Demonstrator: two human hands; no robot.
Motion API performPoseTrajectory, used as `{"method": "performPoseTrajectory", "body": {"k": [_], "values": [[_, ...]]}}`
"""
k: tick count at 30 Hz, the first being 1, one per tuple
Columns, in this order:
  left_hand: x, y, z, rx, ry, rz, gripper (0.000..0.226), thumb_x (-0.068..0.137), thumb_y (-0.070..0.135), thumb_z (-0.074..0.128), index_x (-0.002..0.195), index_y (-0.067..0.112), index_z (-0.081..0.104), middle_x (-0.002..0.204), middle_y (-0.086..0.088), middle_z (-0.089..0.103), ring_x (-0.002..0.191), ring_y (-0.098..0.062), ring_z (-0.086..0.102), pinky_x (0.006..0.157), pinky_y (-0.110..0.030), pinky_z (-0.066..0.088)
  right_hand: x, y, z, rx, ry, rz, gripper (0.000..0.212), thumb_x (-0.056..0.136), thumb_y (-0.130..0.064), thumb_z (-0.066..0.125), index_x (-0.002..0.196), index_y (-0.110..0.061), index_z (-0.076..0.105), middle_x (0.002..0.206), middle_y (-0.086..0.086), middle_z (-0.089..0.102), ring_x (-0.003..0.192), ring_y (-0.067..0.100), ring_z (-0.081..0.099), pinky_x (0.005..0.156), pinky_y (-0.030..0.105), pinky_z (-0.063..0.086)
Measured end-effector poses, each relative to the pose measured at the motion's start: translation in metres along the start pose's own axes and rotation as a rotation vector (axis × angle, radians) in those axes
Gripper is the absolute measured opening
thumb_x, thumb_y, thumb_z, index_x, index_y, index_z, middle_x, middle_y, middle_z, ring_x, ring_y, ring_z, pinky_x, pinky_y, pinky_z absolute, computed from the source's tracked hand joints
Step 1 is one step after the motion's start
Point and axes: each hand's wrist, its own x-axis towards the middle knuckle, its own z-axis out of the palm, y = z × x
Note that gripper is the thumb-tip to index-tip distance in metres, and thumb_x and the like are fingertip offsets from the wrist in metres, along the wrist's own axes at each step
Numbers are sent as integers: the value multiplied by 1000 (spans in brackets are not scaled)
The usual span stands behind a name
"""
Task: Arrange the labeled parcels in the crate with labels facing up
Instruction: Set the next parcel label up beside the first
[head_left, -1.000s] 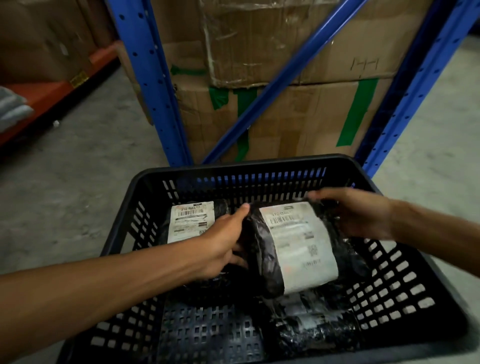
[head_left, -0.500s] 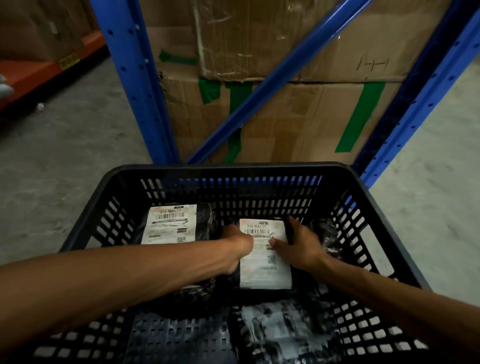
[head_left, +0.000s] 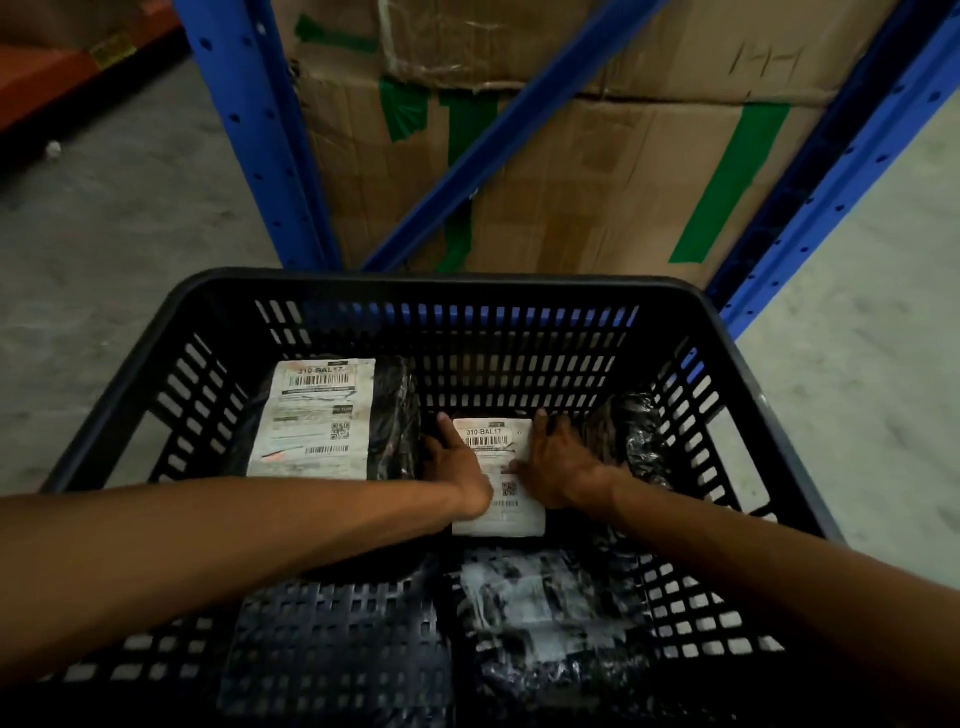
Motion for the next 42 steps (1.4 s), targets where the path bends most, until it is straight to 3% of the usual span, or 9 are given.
{"method": "performPoseTrajectory", "body": {"k": [2,8,14,20,24,27,31,35,42], "values": [[-5,2,-12,129,-83,79,90,95,17,52,157,7,-12,163,-26,2,150,-42,16,121,-48,20,-11,0,-10,-220,7,-49,74,104,-36,41,159,1,7,165,31,-5,154,47,-4,125,56,10],[-71,-38,-14,517,-520,490,95,90,12,58,157,6,-9,165,-15,-13,155,-28,-5,125,-31,13,-98,14,-36,-260,-81,-432,55,94,-40,59,142,-15,53,134,12,64,121,30,62,98,36,52],[-92,-64,-9,708,-600,660,92,92,20,61,158,3,-1,166,-16,2,154,-24,6,122,-22,9,-139,37,-2,-262,-599,-313,82,95,-60,49,160,-38,5,167,9,25,151,34,30,124,44,24],[-93,-82,-17,544,-550,842,65,94,26,59,150,7,31,156,-13,36,144,-22,35,118,-25,27,-149,38,-5,-71,-445,-415,68,94,-48,60,155,-30,36,156,3,48,141,20,48,116,33,38],[-93,-88,-40,222,-599,769,40,99,30,51,134,12,46,126,-11,63,116,-23,61,99,-30,48,-148,54,-33,250,-381,-399,36,94,-50,59,120,-27,71,113,1,77,99,12,71,89,34,58],[-98,-76,-64,-163,-655,585,44,90,57,39,128,40,52,134,14,61,117,8,58,101,-13,46,-146,67,-59,512,-216,-210,64,74,-82,52,99,-30,79,78,-11,80,62,-1,70,53,16,51],[-82,-52,-83,-713,-574,199,59,92,61,36,121,20,67,115,-6,76,98,-25,73,87,-43,57,-143,68,-65,966,-320,-122,69,56,-86,67,105,-39,78,96,-9,82,80,9,76,69,24,55],[-66,-43,-87,-829,-495,10,60,95,63,29,124,23,64,115,-9,76,97,-30,71,80,-41,58,-131,49,-44,1276,-105,-40,68,56,-43,94,117,-48,63,97,-11,82,86,13,78,70,33,59],[-56,-22,-58,-656,-287,24,70,88,65,47,139,17,52,136,-7,61,126,-28,58,111,-44,42,-96,25,-15,1067,254,-71,88,72,-35,88,146,-20,43,109,-13,71,93,5,69,69,11,55]]}}
